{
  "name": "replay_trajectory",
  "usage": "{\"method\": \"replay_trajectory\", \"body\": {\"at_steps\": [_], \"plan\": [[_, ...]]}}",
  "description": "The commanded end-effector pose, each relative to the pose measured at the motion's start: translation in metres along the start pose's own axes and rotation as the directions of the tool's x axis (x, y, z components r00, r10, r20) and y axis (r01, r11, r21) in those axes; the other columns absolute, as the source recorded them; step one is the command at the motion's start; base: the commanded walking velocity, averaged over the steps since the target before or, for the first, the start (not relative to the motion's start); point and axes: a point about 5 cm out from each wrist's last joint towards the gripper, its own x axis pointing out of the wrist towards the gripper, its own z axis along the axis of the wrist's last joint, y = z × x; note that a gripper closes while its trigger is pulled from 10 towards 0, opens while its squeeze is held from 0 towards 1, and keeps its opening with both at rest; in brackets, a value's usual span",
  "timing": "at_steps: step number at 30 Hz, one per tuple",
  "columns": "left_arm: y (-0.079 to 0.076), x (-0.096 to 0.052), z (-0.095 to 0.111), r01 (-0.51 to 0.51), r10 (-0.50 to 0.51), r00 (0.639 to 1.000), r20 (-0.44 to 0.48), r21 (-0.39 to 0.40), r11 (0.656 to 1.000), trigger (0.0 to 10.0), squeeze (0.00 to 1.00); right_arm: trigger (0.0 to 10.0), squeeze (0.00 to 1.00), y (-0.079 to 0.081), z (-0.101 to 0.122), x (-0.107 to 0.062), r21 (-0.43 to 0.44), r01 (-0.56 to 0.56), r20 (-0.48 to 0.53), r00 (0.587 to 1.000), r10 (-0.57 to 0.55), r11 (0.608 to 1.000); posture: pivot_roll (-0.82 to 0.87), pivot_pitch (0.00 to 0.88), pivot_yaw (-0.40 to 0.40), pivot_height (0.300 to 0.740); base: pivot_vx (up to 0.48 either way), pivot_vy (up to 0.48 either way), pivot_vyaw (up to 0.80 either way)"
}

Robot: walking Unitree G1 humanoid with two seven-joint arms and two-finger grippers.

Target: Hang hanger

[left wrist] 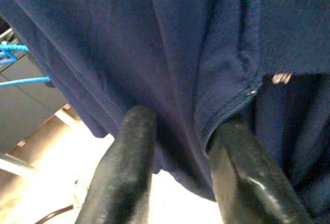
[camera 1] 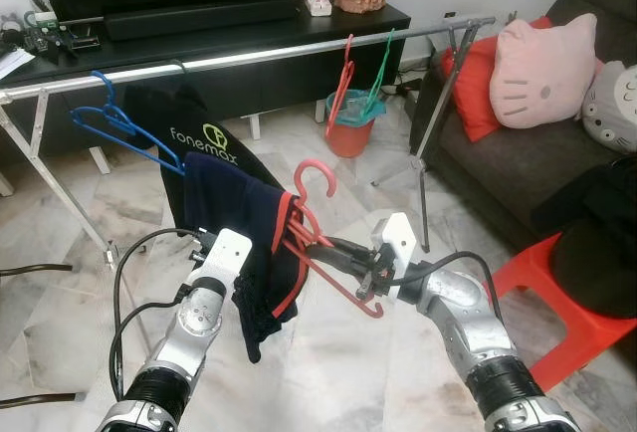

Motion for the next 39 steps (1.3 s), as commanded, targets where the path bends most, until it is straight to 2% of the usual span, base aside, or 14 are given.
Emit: {"method": "replay_trajectory", "body": {"at_steps": [1,9,18,22,25,26,31,32,36,39], "plan": [[0.000,0.001,0.004,-0.005,0.005,1.000,0.022,-0.019,1.000,0.0,0.00,0.0,0.00,-0.001,0.006,-0.001,-0.027,0.010,0.025,1.000,-0.009,1.000,0.00,0.000,-0.056,0.740,0.000,0.000,0.00],[0.003,0.001,0.007,-0.020,0.022,0.998,0.055,-0.040,0.999,0.0,0.00,0.0,0.00,0.000,0.001,-0.005,-0.030,0.005,0.007,1.000,-0.005,1.000,0.01,0.000,-0.055,0.740,0.000,0.000,0.00],[0.011,0.001,0.008,-0.085,0.091,0.994,0.060,-0.092,0.992,0.0,0.00,0.0,0.00,0.001,-0.007,-0.015,-0.037,0.007,-0.047,0.999,-0.009,0.999,0.00,0.000,-0.063,0.740,0.000,0.000,0.00],[0.013,0.000,0.009,-0.112,0.120,0.990,0.074,-0.098,0.989,0.0,0.00,0.0,0.00,0.000,-0.013,-0.020,-0.051,0.010,-0.090,0.996,-0.015,0.999,0.00,0.000,-0.065,0.740,0.000,0.000,0.00],[0.022,0.001,0.013,-0.169,0.184,0.979,0.085,-0.156,0.973,0.0,0.00,0.0,0.00,0.000,-0.023,-0.027,-0.086,0.002,-0.173,0.985,-0.017,0.996,0.00,0.000,-0.063,0.740,0.000,0.000,0.00],[0.022,0.001,0.013,-0.169,0.184,0.979,0.085,-0.156,0.973,0.0,0.00,0.0,0.00,0.000,-0.023,-0.027,-0.086,0.002,-0.173,0.985,-0.017,0.996,0.00,0.000,-0.063,0.740,0.000,0.000,0.00],[0.035,0.001,0.014,-0.249,0.272,0.959,0.074,-0.226,0.942,0.0,0.00,0.0,0.00,0.004,-0.040,-0.038,-0.092,-0.067,-0.315,0.948,0.035,0.994,0.00,0.000,-0.067,0.740,0.000,0.000,0.00],[0.040,0.001,0.014,-0.283,0.305,0.950,0.071,-0.222,0.933,0.0,0.00,0.0,0.00,0.005,-0.046,-0.043,-0.103,-0.085,-0.363,0.931,0.042,0.991,0.00,0.000,-0.067,0.740,0.000,0.000,0.00],[0.047,0.000,0.015,-0.333,0.359,0.930,0.074,-0.238,0.912,0.0,0.00,0.0,0.00,0.009,-0.052,-0.051,-0.064,-0.128,-0.410,0.908,0.091,0.990,0.00,0.000,-0.067,0.740,0.000,0.000,0.00],[0.051,0.000,0.011,-0.364,0.384,0.922,0.042,-0.238,0.901,0.0,0.00,0.0,0.00,0.015,-0.059,-0.058,-0.059,-0.202,-0.481,0.864,0.149,0.978,0.00,0.000,-0.067,0.740,0.000,0.000,0.00]]}}
